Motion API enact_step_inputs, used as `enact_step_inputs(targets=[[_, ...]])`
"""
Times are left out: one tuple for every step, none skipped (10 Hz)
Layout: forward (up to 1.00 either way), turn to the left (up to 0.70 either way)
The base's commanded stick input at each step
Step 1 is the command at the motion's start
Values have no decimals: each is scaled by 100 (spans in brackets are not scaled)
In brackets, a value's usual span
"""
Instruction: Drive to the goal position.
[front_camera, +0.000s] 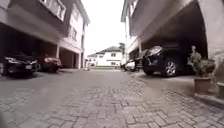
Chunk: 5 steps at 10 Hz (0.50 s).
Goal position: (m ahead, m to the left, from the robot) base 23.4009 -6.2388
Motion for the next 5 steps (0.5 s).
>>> enact_step_inputs(targets=[[70, 0], [70, 0], [70, 0], [70, 0], [70, 0]])
